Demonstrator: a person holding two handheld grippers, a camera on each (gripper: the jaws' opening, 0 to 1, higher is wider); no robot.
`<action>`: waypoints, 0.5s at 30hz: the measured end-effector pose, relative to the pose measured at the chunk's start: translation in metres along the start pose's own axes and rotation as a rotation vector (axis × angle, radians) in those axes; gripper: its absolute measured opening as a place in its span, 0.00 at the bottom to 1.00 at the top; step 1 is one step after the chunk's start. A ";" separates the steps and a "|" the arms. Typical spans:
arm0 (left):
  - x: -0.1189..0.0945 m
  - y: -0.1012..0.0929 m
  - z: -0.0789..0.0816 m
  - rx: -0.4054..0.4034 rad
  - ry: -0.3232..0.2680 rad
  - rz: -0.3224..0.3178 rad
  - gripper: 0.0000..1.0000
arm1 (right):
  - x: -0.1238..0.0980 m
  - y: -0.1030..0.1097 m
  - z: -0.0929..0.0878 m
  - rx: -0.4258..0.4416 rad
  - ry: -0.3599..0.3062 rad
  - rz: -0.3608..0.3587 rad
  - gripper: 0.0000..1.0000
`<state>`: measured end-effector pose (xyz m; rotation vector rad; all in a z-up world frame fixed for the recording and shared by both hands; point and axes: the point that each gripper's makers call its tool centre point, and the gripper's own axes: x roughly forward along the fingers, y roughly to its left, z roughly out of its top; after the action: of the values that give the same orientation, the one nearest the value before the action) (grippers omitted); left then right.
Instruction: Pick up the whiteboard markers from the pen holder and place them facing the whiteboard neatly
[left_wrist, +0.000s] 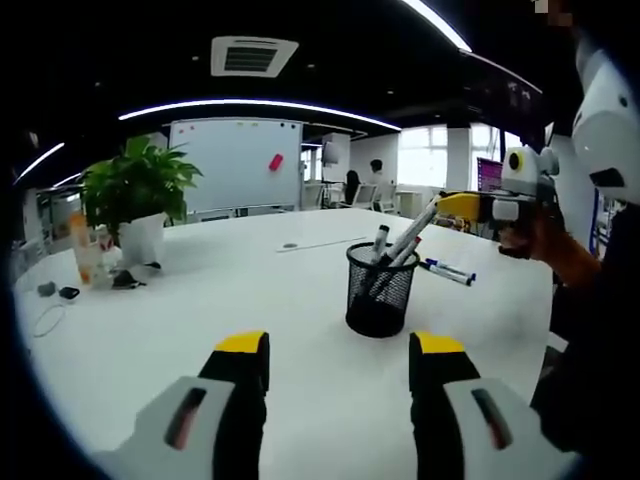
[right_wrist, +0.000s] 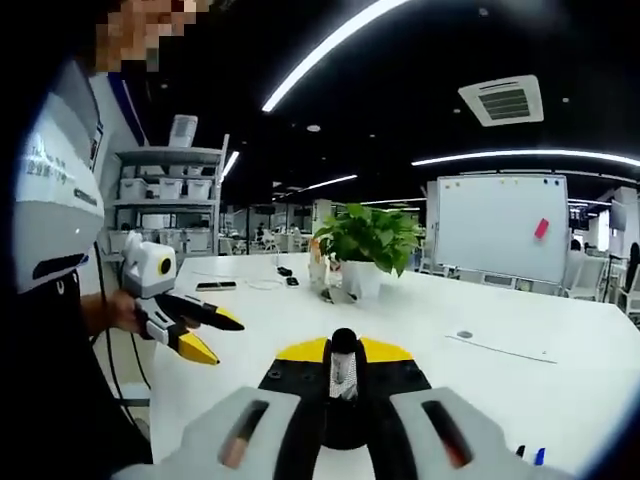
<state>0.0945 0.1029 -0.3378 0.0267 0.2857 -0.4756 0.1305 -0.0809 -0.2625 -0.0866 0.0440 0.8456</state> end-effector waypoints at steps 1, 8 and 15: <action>0.000 0.000 0.001 -0.001 -0.001 0.001 0.57 | 0.000 -0.001 0.001 -0.001 -0.004 -0.001 0.13; 0.001 0.000 -0.001 -0.001 0.003 -0.002 0.57 | -0.002 -0.004 0.010 -0.013 -0.022 -0.013 0.13; 0.002 0.001 -0.001 -0.004 0.002 -0.001 0.57 | -0.006 -0.012 0.012 -0.018 -0.025 -0.042 0.13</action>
<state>0.0961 0.1029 -0.3394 0.0230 0.2892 -0.4756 0.1354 -0.0920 -0.2495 -0.0935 0.0114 0.8051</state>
